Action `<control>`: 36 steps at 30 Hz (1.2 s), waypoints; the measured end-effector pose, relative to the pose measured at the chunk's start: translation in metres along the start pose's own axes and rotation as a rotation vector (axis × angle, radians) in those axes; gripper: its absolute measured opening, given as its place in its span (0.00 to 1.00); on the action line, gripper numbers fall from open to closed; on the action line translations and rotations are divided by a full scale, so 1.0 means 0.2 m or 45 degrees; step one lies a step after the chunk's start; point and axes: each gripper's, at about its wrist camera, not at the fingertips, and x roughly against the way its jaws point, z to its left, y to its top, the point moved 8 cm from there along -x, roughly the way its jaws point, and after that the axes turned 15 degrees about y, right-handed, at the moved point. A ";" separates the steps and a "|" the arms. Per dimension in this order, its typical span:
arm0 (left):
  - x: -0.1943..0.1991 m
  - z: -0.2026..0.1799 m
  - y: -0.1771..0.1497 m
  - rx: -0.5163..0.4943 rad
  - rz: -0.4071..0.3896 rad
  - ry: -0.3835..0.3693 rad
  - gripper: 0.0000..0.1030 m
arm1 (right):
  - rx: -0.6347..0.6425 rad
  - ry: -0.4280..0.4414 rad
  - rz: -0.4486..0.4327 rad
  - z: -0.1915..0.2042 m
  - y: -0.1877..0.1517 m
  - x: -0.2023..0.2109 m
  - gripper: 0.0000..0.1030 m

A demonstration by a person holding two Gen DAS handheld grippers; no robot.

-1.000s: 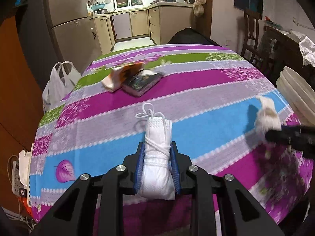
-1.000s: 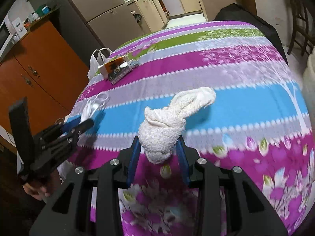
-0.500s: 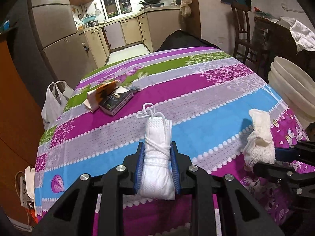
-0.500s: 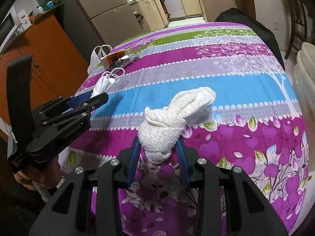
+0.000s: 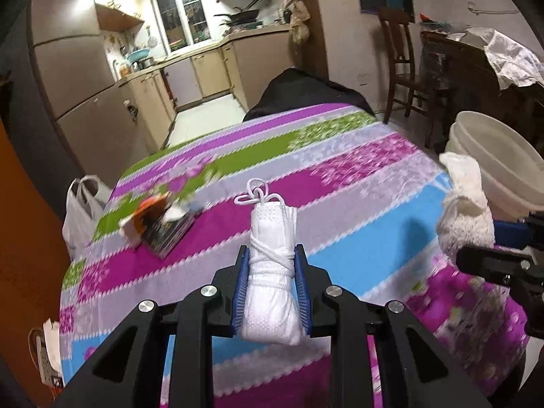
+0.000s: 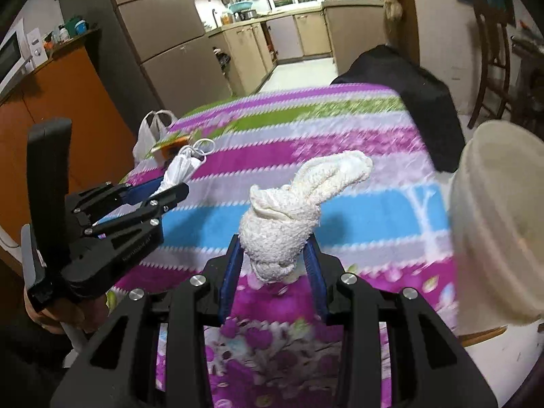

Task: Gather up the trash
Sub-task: 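Carry the rolled cloth and white towel over the white bucket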

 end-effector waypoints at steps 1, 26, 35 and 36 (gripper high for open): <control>0.01 -0.03 0.03 -0.010 -0.013 -0.006 0.26 | 0.002 -0.006 -0.007 -0.01 0.02 0.01 0.34; 0.35 -0.93 0.86 -0.248 -0.369 -0.223 0.26 | -0.028 -0.512 -0.171 -0.77 0.38 0.91 0.35; 0.41 -1.39 1.00 -0.380 -0.420 -0.299 0.26 | -0.136 -0.635 -0.049 -1.05 0.31 1.09 0.35; 0.42 -1.45 1.01 -0.401 -0.424 -0.310 0.26 | -0.142 -0.636 -0.038 -1.07 0.30 1.10 0.35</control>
